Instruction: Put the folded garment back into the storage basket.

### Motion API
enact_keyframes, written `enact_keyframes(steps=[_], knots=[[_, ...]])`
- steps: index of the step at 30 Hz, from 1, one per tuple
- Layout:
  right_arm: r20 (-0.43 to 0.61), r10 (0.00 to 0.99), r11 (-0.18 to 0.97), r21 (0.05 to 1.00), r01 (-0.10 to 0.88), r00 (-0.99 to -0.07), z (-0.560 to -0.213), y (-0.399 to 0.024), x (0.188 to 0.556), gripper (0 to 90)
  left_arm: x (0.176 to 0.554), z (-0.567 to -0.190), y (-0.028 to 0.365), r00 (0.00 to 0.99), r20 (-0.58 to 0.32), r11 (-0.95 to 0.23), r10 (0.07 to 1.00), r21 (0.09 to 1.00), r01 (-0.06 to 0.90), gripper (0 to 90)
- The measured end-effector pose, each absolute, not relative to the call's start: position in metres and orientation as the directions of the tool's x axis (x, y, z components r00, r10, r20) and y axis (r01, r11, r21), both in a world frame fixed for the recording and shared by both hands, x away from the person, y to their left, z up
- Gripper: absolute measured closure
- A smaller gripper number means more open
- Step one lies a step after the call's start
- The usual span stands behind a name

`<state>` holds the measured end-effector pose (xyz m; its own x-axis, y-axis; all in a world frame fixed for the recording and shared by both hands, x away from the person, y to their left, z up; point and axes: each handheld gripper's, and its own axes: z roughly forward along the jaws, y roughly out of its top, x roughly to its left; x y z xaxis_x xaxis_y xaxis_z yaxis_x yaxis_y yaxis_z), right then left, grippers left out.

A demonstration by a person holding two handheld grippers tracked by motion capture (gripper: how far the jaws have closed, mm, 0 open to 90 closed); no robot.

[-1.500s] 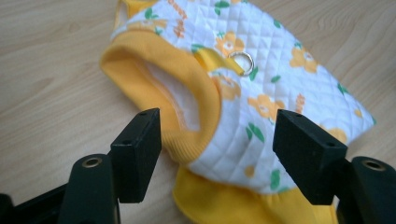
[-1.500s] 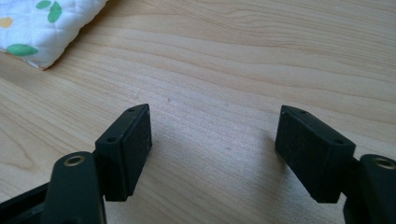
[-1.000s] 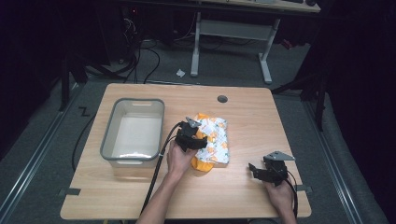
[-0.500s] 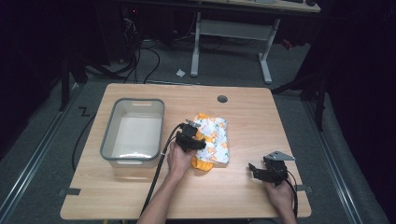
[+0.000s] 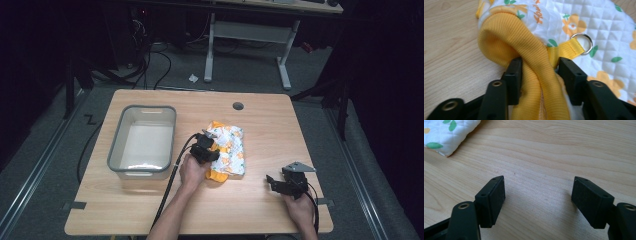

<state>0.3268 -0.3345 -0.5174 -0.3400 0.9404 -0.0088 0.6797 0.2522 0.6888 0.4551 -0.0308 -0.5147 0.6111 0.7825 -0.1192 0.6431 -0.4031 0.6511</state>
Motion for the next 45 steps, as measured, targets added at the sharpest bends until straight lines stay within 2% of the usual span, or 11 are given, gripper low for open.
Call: enact_keyframes(steps=[4, 10, 26, 35, 45], knots=[[-0.009, 0.940, 0.252, 0.689, 0.679, -0.340, -0.517, -0.334, 0.327, 27.4, 0.454, -0.515, -0.031, 0.618, -0.137, -0.400, 0.774, 0.651, 0.645, 67.5], [-0.009, 0.940, 0.252, 0.689, 0.680, -0.340, -0.517, -0.334, 0.327, 27.4, 0.454, -0.511, -0.030, 0.628, -0.151, -0.391, 0.764, 0.665, 0.636, 73.1], [-0.009, 0.940, 0.253, 0.689, 0.680, -0.340, -0.517, -0.334, 0.327, 27.3, 0.445, -0.492, -0.024, 0.650, -0.214, -0.344, 0.730, 0.707, 0.619, 74.2], [-0.009, 0.940, 0.253, 0.689, 0.680, -0.341, -0.517, -0.334, 0.327, 27.3, 0.435, -0.474, -0.019, 0.671, -0.175, -0.354, 0.721, 0.739, 0.573, 74.4], [-0.009, 0.940, 0.253, 0.689, 0.679, -0.341, -0.517, -0.334, 0.327, 27.3, 0.430, -0.463, -0.014, 0.683, -0.216, -0.317, 0.698, 0.763, 0.564, 74.9]])
